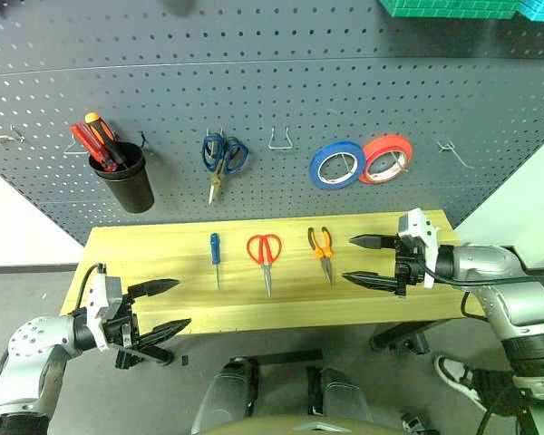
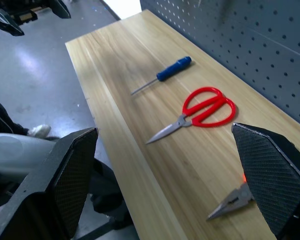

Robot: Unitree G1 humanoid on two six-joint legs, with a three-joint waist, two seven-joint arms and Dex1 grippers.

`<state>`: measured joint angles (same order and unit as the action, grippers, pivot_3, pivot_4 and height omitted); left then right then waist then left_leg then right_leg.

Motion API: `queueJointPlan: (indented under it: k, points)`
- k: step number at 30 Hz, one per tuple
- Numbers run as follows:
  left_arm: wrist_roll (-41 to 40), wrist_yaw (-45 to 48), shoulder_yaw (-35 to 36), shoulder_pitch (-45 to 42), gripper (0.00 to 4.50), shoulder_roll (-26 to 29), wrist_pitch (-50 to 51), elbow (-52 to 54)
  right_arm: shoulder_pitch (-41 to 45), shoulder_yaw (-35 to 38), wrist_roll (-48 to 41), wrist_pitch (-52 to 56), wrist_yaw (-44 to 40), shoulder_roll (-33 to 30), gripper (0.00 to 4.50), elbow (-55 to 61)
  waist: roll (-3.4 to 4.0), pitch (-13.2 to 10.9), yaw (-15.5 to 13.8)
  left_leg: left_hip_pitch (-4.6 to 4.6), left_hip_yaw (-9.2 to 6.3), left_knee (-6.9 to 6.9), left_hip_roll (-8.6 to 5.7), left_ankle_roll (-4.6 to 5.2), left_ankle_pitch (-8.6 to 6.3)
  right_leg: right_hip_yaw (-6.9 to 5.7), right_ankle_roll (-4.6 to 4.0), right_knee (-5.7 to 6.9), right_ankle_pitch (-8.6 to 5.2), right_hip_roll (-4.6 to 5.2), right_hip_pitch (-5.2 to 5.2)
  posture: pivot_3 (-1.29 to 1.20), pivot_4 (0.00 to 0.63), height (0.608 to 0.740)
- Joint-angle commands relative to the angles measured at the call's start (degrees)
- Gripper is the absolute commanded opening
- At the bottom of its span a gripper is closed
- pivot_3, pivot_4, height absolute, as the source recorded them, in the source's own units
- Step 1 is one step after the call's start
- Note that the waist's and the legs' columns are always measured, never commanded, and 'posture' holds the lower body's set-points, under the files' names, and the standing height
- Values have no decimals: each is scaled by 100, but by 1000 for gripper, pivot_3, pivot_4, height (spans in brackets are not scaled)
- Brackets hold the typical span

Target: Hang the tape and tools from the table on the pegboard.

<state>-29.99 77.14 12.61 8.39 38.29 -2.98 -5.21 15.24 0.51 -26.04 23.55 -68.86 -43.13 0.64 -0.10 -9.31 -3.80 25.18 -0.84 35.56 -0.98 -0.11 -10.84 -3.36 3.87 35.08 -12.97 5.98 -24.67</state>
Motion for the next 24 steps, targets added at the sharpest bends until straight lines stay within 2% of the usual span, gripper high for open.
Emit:
queueJointPlan:
  k: [1,9,17,24]
  points:
    - [-27,-131,12,-72,4436,-10,10,329,187,113,-48,-12,-72,-78,4500,-17,-2,-4,0,4,0,0,0,0,0,0,0,0,0,0,-3,131,157,740]
    - [-46,-325,-173,64,4436,-326,44,600,49,221,27,-23,47,-127,4500,-101,-7,-16,-1,12,10,0,0,3,-9,0,-21,1,14,4,-17,98,157,740]
    - [96,-471,-541,-397,4436,-531,112,475,-313,510,139,-121,262,-309,4500,-253,-9,-17,15,13,27,11,1,7,-13,-4,-5,1,24,-3,-18,43,149,740]
    - [125,-552,-591,-753,4436,-525,230,303,-305,422,374,110,679,-315,4500,-222,-10,-68,132,10,55,30,44,7,-14,-7,-5,1,28,-16,-23,18,176,740]
